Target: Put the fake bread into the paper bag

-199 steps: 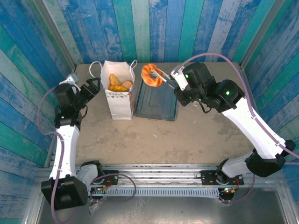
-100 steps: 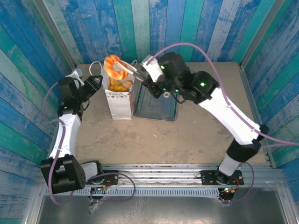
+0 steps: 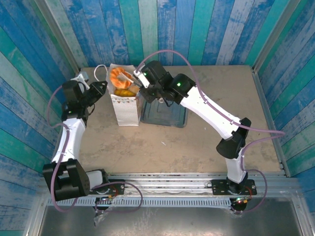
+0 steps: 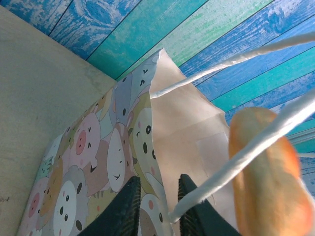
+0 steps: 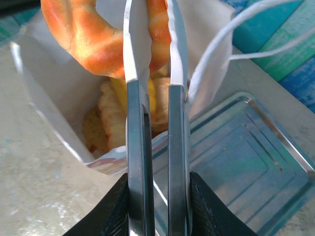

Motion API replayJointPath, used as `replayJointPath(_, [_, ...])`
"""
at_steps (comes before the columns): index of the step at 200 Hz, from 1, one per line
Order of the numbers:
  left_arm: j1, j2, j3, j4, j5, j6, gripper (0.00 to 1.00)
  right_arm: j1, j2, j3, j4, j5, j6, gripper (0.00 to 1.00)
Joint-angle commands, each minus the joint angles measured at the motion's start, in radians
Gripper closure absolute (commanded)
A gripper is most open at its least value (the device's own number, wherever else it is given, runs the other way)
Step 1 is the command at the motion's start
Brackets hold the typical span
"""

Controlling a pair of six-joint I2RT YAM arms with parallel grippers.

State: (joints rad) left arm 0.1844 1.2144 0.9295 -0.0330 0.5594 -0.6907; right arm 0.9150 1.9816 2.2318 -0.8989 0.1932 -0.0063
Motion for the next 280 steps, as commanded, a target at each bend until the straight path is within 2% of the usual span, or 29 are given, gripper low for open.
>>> replayJointPath(1, [0.003, 0.025, 0.017, 0.022, 0.005, 0.009, 0.79, 0.005, 0.017, 0.051, -0.008, 0.097, -0.021, 0.69])
replayJointPath(27, [0.004, 0.026, 0.02, 0.018, 0.004, 0.014, 0.81, 0.005, 0.054, 0.081, -0.045, 0.108, -0.041, 0.69])
replayJointPath(81, [0.003, 0.021, 0.022, 0.019, 0.01, 0.017, 0.82, 0.005, 0.061, 0.101, -0.079, 0.1, -0.057, 0.57])
replayJointPath(138, [0.004, 0.01, 0.017, 0.024, 0.012, 0.013, 0.81, 0.005, 0.044, 0.135, -0.078, 0.078, -0.054, 0.56])
replayJointPath(198, [0.003, -0.033, 0.038, 0.015, 0.015, -0.001, 0.57, 0.005, -0.055, 0.144, -0.055, -0.004, -0.04, 0.56])
replayJointPath(216, [0.003, -0.062, 0.043, 0.005, 0.009, -0.009, 0.45, 0.005, -0.106, 0.115, -0.036, -0.037, -0.032, 0.56])
replayJointPath(239, [0.004, -0.113, 0.042, -0.021, -0.018, -0.006, 0.29, 0.005, -0.196, 0.037, 0.004, -0.066, -0.019, 0.57])
replayJointPath(280, [0.004, -0.253, 0.025, -0.103, -0.116, 0.035, 0.19, 0.005, -0.41, -0.184, 0.095, -0.029, 0.007, 0.57])
